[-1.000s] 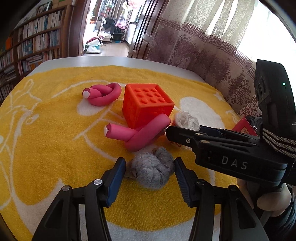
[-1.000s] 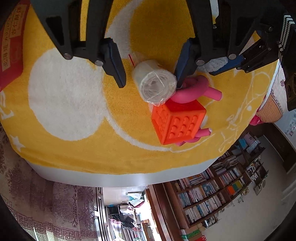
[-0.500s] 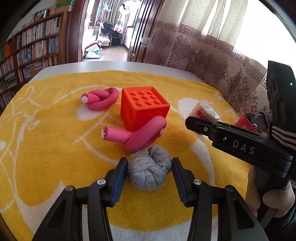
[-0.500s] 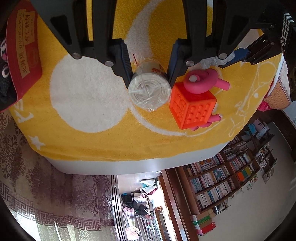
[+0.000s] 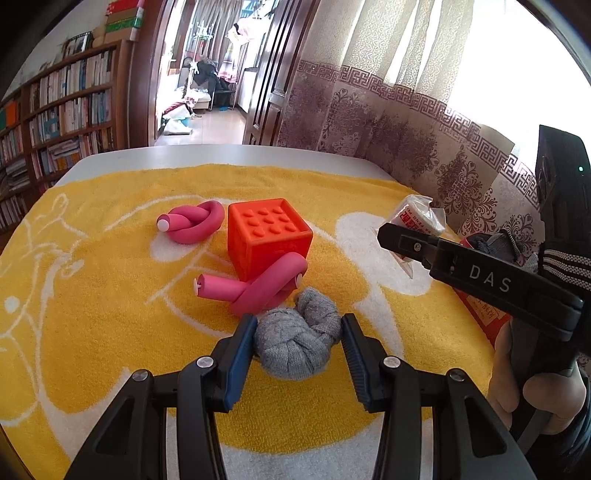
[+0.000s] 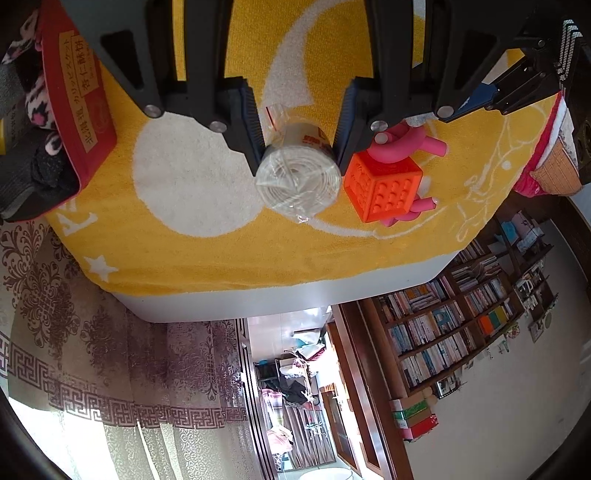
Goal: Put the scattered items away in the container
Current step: 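Lift the grey sock ball with left tool while right tool drops the tape roll into the tin, then carry the grey sock ball into the tin and open the left tool, then withdraw both tools from the tin toward the pink foam curlers and orange block, then grasp the looped pink foam curler with the left tool, then carry the pink curler over the red tin and open the left tool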
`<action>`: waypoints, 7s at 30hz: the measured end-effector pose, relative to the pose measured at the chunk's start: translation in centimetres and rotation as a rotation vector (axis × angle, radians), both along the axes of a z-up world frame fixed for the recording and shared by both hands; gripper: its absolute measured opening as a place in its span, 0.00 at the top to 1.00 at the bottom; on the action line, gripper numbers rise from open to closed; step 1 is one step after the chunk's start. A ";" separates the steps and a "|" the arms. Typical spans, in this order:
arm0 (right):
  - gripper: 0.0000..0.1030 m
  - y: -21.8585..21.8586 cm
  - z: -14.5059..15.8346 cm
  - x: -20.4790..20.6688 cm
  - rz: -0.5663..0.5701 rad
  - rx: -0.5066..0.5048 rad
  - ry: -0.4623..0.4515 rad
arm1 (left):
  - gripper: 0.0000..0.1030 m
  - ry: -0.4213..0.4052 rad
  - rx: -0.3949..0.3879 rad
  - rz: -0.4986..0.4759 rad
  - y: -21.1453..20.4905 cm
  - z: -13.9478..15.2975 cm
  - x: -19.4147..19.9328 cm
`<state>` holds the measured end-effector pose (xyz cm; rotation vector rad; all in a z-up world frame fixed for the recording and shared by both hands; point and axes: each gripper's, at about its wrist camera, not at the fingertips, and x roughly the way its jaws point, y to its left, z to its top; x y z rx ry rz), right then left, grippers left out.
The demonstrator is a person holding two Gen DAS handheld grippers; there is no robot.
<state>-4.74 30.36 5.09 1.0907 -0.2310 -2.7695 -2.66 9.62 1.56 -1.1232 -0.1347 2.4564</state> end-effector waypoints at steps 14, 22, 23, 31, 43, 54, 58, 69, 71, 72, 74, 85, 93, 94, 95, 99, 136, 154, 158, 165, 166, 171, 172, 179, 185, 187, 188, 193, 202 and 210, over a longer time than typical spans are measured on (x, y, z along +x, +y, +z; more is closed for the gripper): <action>0.61 7.2 3.6 6.7 -0.261 0.072 0.111 | 0.53 0.005 0.011 -0.041 1.1 0.4 0.9; 0.57 12.5 3.5 8.1 -0.360 0.029 0.063 | 0.53 0.004 0.006 -0.064 2.6 1.0 1.8; 0.54 12.9 3.6 8.5 -0.368 0.018 0.071 | 0.53 0.005 0.007 -0.066 2.8 1.2 1.9; 0.37 15.4 4.1 12.1 -0.415 -0.009 0.141 | 0.53 0.009 0.006 -0.130 6.5 2.7 2.8; 0.37 19.9 6.4 16.5 -0.469 -0.103 0.227 | 0.53 0.077 0.000 -0.324 15.9 6.9 5.3; 0.35 22.9 8.4 19.4 -0.538 -0.161 0.308 | 0.53 0.114 0.010 -0.513 25.3 9.3 8.0; 0.35 23.6 8.4 19.7 -0.553 -0.176 0.314 | 0.53 0.113 0.005 -0.561 28.1 8.9 8.4; 0.35 23.8 7.7 19.1 -0.553 -0.179 0.288 | 0.29 0.005 0.051 -0.566 28.5 6.7 7.1; 0.35 23.3 7.6 19.0 -0.543 -0.171 0.281 | 0.21 0.024 0.056 -0.553 27.9 7.1 7.3; 0.35 23.1 7.6 18.9 -0.538 -0.165 0.280 | 0.21 0.028 0.062 -0.553 27.6 7.3 7.3; 0.35 22.8 7.6 18.8 -0.531 -0.159 0.279 | 0.21 0.028 0.070 -0.549 27.0 7.6 7.2; 0.35 20.3 6.8 17.7 -0.470 -0.140 0.246 | 0.21 0.020 0.049 -0.407 21.4 6.4 5.5; 0.34 17.0 6.2 16.5 -0.388 -0.102 0.218 | 0.21 -0.008 0.044 -0.282 16.0 5.1 3.4; 0.32 16.6 6.1 16.3 -0.376 -0.097 0.213 | 0.21 -0.010 0.043 -0.268 15.3 5.0 3.2; 0.31 16.1 6.0 16.0 -0.365 -0.092 0.208 | 0.21 -0.011 0.041 -0.255 14.6 4.8 3.0; 0.28 14.4 5.4 15.1 -0.327 -0.081 0.187 | 0.21 -0.005 0.013 -0.183 11.5 4.1 2.1; 0.23 6.4 -0.1 10.2 -0.137 -0.066 0.008 | 0.21 -0.113 -0.074 0.138 1.4 -2.4 -6.4; 0.23 4.8 0.1 10.2 -0.123 -0.013 0.024 | 0.23 -0.060 0.025 0.155 -1.2 -0.5 -4.4; 0.23 4.4 0.5 10.6 -0.121 -0.001 0.037 | 0.23 -0.063 0.035 0.144 -1.1 -0.4 -4.2; 0.23 4.1 0.5 12.1 -0.097 0.014 0.043 | 0.23 -0.036 0.039 0.096 0.8 1.1 -3.3; 0.23 4.2 0.5 12.5 -0.094 0.017 0.045 | 0.23 -0.030 0.038 0.085 1.3 1.4 -3.1; 0.23 5.1 1.2 14.2 -0.098 0.032 0.070 | 0.23 -0.030 0.055 0.010 4.9 2.8 -2.6; 0.23 5.5 1.4 14.6 -0.103 0.034 0.080 | 0.23 -0.026 0.054 -0.008 5.9 3.2 -2.4; 0.23 8.4 2.6 17.8 -0.151 0.038 0.130 | 0.23 0.008 0.047 -0.144 13.3 5.8 -1.6; 0.23 10.2 2.7 19.7 -0.173 0.049 0.153 | 0.23 0.035 0.028 -0.247 19.7 7.5 -1.1; 0.23 10.6 2.7 19.9 -0.177 0.041 0.159 | 0.23 0.040 0.019 -0.271 21.6 7.8 -1.1; 0.23 10.9 2.7 20.0 -0.179 0.037 0.160 | 0.23 0.043 0.012 -0.283 22.5 7.9 -1.2; 0.23 11.9 2.8 20.3 -0.192 0.014 0.170 | 0.23 0.039 -0.019 -0.347 26.7 7.5 -1.4; 0.23 12.8 2.6 20.4 -0.207 -0.003 0.169 | 0.22 -0.035 -0.035 -0.407 30.2 5.1 -2.4; 0.23 12.4 2.7 20.4 -0.203 0.006 0.166 | 0.22 -0.043 -0.005 -0.389 28.0 5.7 -2.5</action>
